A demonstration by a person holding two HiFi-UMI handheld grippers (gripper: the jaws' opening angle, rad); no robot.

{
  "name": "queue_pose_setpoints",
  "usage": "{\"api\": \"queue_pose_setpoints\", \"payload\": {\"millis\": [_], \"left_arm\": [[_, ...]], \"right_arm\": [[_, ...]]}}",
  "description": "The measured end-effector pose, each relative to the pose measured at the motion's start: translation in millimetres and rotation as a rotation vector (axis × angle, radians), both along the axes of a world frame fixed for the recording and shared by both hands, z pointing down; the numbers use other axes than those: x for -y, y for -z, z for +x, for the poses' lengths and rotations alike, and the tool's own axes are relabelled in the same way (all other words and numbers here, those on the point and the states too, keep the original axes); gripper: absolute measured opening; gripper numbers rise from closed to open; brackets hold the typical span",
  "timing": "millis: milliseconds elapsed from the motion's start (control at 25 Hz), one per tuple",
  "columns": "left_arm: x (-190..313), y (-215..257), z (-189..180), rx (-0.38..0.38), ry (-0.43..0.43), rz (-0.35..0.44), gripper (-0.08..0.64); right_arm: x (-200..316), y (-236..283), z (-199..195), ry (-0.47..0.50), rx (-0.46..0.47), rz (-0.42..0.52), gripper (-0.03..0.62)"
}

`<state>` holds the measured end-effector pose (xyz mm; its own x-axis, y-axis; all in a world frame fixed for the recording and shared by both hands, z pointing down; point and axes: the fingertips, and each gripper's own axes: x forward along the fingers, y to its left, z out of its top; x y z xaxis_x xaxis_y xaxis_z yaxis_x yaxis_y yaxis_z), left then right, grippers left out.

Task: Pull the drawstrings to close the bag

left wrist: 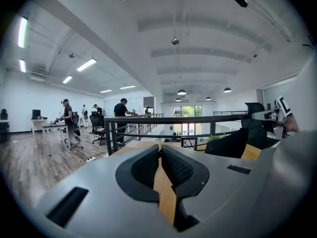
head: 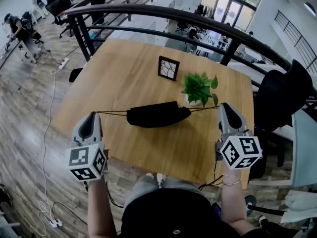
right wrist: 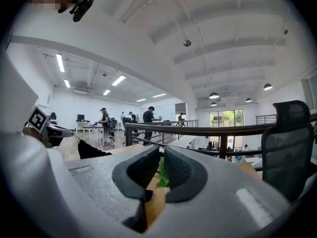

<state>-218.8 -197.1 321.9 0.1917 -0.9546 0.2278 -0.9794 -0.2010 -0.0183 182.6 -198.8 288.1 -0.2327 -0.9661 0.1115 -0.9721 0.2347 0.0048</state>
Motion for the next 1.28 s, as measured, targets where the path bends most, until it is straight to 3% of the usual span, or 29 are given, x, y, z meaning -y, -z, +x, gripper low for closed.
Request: {"api": "queue_pose_setpoints", "payload": {"millis": [400, 1280], "left_arm": [[10, 1, -1, 0.016, 0.026, 0.010, 0.031], [23, -48, -15, 0.052, 0.066, -0.099, 0.031]], "right_arm": [[-2, 12, 16, -0.043, -0.001, 0.032, 0.029], [-31, 99, -9, -0.013, -0.008, 0.249, 0.029]]}}
